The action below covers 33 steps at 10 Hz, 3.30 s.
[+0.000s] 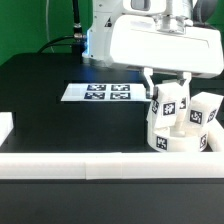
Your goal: Assemble stool
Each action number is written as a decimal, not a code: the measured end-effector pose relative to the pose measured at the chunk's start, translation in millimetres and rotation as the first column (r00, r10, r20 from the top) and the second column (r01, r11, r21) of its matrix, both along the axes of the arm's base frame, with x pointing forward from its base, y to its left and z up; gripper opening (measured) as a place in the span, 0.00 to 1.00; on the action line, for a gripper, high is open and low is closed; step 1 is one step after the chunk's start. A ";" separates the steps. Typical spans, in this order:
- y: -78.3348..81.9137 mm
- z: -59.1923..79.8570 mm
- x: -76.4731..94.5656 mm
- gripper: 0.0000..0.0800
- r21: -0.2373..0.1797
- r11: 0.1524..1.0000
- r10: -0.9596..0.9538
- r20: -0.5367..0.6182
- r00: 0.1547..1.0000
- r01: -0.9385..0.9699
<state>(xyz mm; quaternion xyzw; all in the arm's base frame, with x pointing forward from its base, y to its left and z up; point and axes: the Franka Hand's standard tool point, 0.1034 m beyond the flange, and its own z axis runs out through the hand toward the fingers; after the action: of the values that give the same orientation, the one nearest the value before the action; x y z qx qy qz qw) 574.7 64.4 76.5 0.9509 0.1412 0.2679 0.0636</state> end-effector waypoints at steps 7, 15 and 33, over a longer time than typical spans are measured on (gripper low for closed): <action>16.5 28.1 4.9 0.81 0.031 1.000 0.003 -0.048 0.999 -0.002; 12.7 49.6 5.8 0.81 0.035 0.999 0.003 -0.352 0.936 0.010; -4.2 34.0 13.6 0.81 0.000 0.234 0.754 -0.631 0.181 -0.972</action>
Offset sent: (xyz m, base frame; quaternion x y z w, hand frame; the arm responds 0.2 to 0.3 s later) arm 0.0008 0.0059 0.0150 0.0176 -0.0221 0.0212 0.9994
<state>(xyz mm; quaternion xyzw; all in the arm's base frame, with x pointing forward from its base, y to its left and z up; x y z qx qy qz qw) 588.3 60.2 110.5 0.6786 0.7314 -0.0442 0.0510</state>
